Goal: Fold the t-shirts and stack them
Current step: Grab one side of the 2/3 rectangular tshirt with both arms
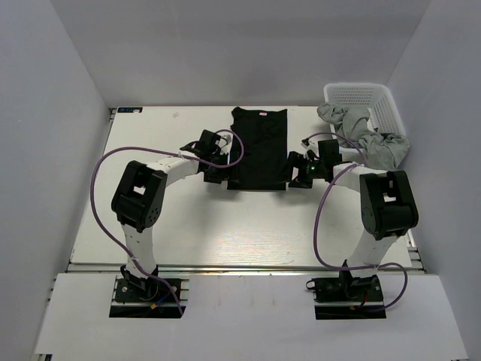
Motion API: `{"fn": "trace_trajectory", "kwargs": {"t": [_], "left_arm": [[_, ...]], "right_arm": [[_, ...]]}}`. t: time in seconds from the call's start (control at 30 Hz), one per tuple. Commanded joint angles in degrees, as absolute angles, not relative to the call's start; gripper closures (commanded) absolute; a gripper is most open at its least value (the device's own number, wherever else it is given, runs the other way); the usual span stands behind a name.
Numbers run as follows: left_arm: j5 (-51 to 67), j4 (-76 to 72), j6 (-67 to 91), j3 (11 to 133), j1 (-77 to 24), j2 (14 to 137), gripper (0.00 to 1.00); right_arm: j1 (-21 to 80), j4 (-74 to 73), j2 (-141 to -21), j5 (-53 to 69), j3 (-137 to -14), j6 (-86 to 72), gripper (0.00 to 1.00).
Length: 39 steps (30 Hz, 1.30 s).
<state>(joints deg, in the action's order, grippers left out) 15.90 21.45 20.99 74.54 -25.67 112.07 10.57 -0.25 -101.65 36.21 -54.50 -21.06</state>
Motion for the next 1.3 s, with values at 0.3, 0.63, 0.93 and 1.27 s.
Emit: {"fn": "trace_trajectory", "kwargs": {"t": [0.3, 0.63, 0.93, 1.27], "left_arm": [[17.14, 20.13, 18.98, 71.64, -26.54, 114.43, 0.31], [17.67, 18.81, 18.98, 67.24, -27.60, 113.38, 0.51], [17.05, 20.04, 18.98, 67.24, -27.60, 113.21, 1.00], [24.33, 22.94, 18.46, 59.95, -28.65, 97.31, 1.00]], "right_arm": [[10.55, 2.72, -106.08, 37.00, -54.58, -23.03, 0.16], [10.46, 1.32, -106.26, 34.81, -52.91, -22.15, 0.57], [10.81, 2.46, -105.91, 35.42, -52.21, -21.71, 1.00], [12.04, -7.72, -89.57, 36.91, -44.04, -15.39, 1.00]]}}
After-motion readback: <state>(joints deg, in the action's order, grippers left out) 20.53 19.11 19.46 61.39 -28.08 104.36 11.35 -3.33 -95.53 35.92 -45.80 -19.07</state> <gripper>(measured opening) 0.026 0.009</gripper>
